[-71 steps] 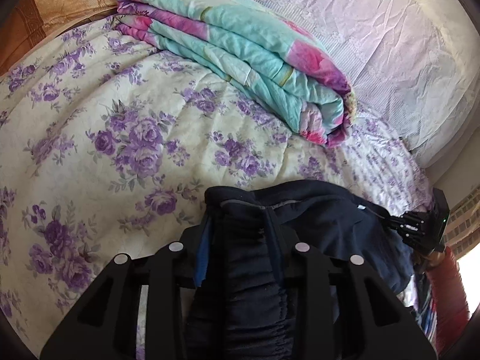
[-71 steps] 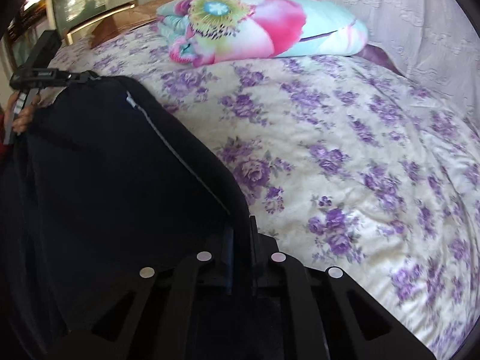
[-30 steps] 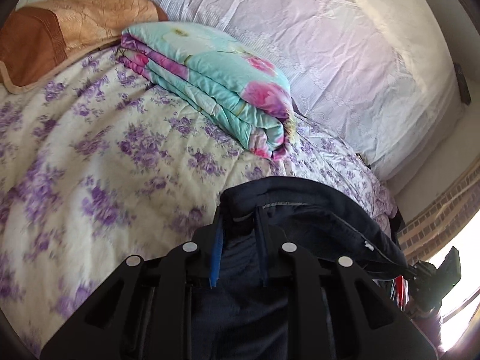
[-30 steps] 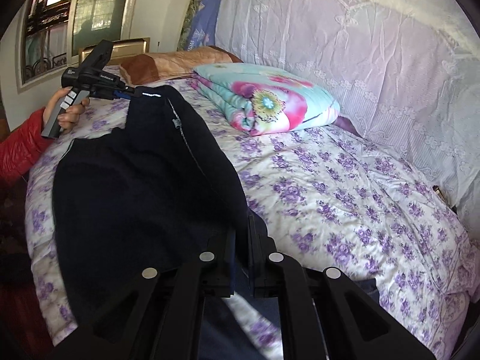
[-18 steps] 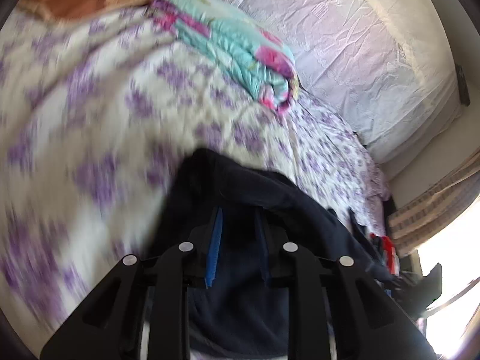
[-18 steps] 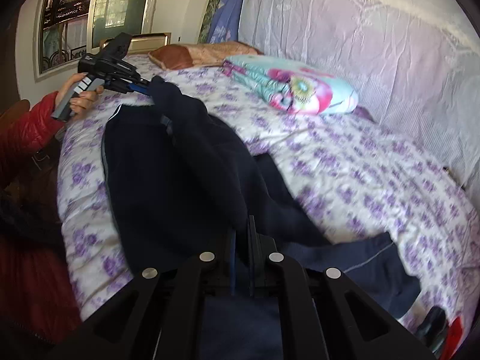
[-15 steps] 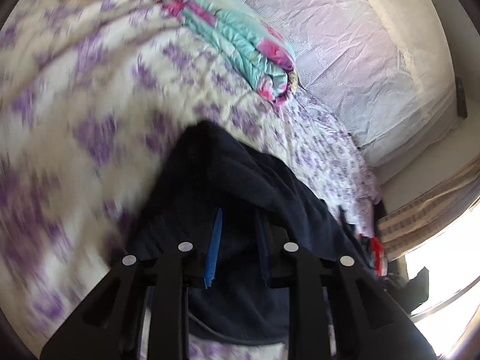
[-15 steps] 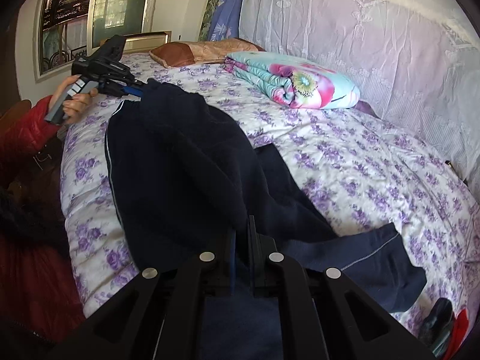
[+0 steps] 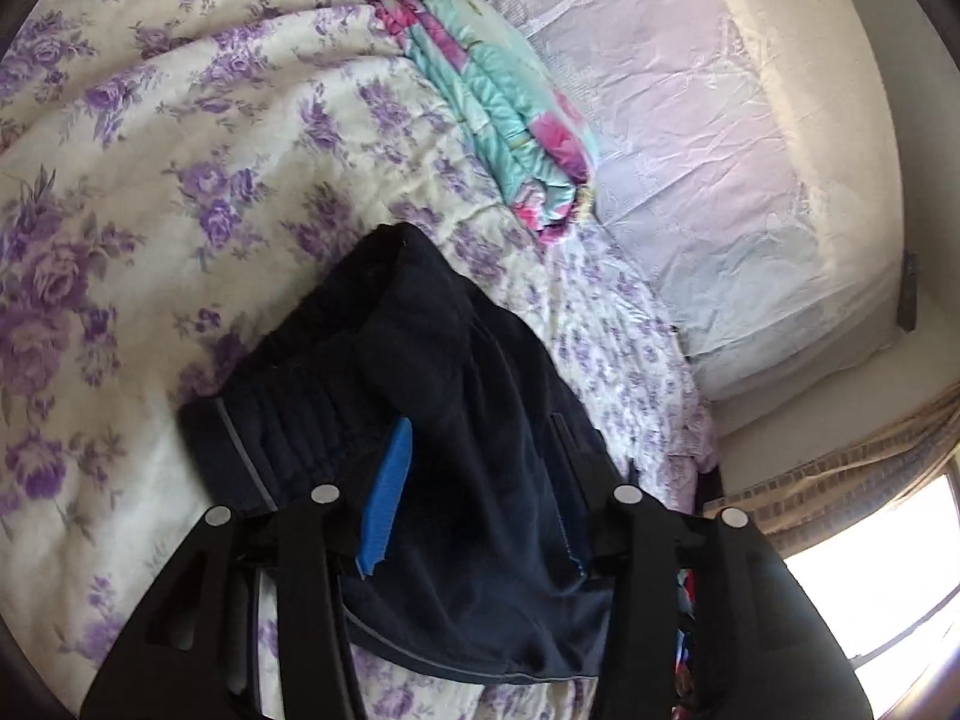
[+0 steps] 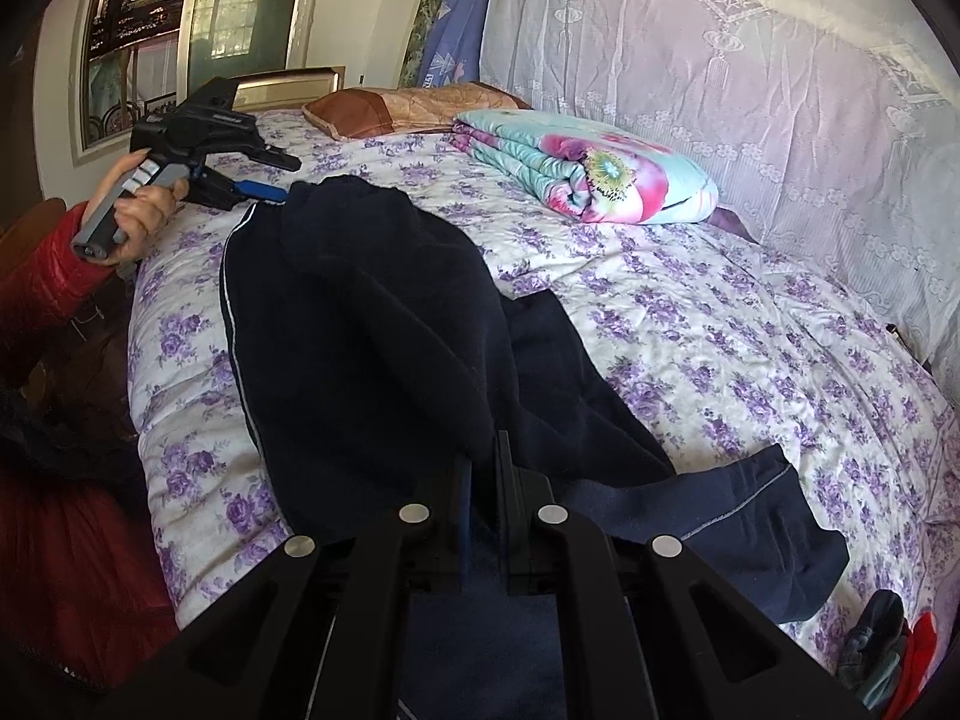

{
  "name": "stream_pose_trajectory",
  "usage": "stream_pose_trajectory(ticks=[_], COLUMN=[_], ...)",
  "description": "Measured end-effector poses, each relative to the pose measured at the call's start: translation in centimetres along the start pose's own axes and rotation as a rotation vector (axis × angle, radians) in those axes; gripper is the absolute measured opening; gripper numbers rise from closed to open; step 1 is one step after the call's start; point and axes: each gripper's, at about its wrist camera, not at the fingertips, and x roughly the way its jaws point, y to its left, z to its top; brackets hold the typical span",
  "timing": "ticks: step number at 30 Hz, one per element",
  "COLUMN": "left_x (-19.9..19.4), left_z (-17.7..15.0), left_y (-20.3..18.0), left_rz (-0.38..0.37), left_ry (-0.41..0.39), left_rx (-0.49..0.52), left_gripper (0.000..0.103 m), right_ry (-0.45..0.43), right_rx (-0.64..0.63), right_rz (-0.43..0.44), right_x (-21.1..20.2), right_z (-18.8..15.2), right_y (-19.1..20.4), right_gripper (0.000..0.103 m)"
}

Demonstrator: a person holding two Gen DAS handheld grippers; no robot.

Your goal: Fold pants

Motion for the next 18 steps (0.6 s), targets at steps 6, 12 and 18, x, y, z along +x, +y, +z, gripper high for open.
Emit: stream_pose_trajectory(ticks=[6,12,18], left_x=[1.4,1.3,2.9], left_z=[0.1,-0.4,1.4], left_y=[0.2,0.5,-0.8], left_rz=[0.141,0.144,0.150], left_ry=[0.013,0.004,-0.011], left_rx=[-0.001,-0.010,-0.016], left_gripper=[0.043,0.043,0.026], right_ry=[-0.012,-0.014,-0.015], right_rx=[0.010,0.013,0.020], right_rz=[0.001,0.009,0.006], right_x=[-0.3,-0.4,-0.5], right_z=[-0.3,-0.3,-0.3], right_y=[0.2,0.0,0.0], right_gripper=[0.007,0.007,0.007])
